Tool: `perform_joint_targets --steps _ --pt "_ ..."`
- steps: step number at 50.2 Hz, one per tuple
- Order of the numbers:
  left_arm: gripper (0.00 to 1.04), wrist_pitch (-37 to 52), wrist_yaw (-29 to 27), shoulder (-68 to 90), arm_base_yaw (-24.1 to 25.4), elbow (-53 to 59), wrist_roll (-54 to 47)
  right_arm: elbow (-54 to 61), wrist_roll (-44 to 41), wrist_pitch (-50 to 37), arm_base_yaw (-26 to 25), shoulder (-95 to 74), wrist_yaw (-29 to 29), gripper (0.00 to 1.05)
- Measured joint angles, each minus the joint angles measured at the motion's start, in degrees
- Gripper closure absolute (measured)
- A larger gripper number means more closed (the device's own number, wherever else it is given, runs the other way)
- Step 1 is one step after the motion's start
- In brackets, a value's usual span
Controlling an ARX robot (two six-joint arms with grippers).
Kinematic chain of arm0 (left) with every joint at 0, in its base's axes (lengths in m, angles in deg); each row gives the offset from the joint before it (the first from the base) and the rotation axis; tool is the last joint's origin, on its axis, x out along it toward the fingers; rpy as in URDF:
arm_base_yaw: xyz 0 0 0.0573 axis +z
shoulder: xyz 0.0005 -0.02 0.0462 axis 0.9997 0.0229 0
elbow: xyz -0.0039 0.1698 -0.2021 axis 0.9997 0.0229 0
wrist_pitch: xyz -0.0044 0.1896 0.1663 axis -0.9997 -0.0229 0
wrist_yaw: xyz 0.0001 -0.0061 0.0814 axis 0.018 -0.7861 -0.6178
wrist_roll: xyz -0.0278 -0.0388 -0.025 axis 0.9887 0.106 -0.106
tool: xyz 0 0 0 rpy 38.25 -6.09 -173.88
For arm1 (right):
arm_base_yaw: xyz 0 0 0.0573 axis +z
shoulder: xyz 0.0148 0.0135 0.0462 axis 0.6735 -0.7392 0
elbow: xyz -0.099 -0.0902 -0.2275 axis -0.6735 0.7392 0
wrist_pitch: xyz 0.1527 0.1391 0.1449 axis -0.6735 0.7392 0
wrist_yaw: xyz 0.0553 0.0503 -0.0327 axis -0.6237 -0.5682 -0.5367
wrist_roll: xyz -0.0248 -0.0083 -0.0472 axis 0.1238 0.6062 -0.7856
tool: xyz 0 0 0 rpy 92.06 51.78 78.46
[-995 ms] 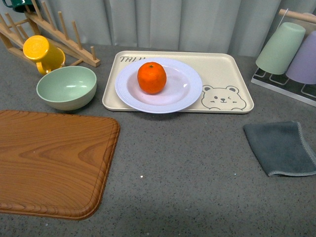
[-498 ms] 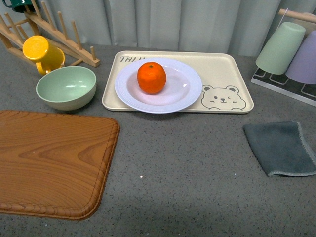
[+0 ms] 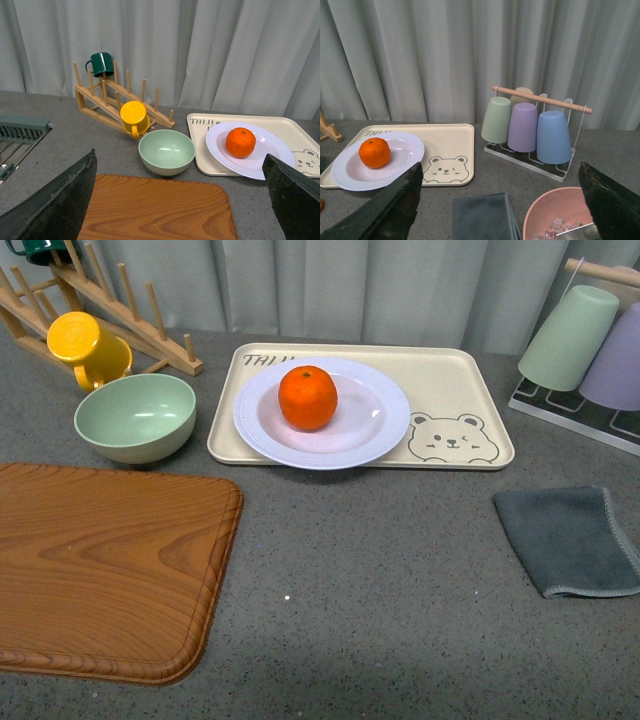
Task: Place orange and plate with both arms
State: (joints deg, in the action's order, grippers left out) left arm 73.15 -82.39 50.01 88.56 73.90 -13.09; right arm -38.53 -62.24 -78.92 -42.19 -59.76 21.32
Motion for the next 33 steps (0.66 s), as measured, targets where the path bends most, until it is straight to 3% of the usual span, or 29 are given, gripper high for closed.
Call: perform_joint_targets --steps 2,33 --pt "0.06 0.0 0.0 0.0 0.0 0.0 0.0 0.0 0.1 0.0 0.0 0.0 0.0 0.07" --pt "0.06 0.0 0.0 0.0 0.0 0.0 0.0 0.0 0.0 0.0 0.0 0.0 0.0 0.09"
